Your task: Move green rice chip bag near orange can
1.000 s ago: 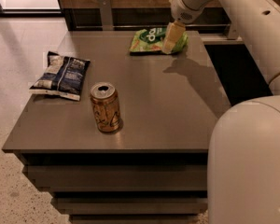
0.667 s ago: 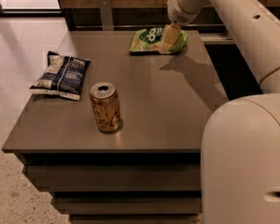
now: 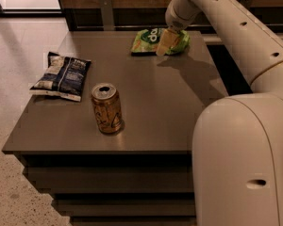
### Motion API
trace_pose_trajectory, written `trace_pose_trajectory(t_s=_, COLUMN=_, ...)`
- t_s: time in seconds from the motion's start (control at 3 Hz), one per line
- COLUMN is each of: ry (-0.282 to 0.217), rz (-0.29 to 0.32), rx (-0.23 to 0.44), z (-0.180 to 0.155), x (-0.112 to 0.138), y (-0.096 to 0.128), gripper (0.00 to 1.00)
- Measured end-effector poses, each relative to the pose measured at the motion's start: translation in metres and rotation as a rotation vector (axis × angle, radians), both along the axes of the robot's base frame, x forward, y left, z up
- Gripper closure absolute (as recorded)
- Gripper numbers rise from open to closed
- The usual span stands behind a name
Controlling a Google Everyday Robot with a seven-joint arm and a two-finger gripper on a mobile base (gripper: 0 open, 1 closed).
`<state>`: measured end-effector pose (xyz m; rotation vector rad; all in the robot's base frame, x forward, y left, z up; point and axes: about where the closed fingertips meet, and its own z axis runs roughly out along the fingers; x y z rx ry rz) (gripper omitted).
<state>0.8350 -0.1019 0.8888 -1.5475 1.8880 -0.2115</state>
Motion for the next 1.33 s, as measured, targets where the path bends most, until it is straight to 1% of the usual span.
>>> trace_pose_trajectory(t_s=0.33, ry=0.019, rz=-0.054, rx=0.008, z=-0.014, x=0.007, y=-0.009, gripper=0.0)
trace_pose_trajectory(t_s=0.67, ry=0.045, rz=-0.097, rx=0.013, z=-0.029, x=0.01, y=-0.017, gripper=0.18)
trace_pose_trajectory(t_s=1.0, ry=0.069, rz=-0.122, rx=0.015, z=-0.041, x=0.01, y=-0.022, gripper=0.43)
trace_pose_trajectory(t_s=1.33, ry=0.078, rz=-0.128, rx=0.018, z=-0.046, x=0.009, y=-0.023, gripper=0.64)
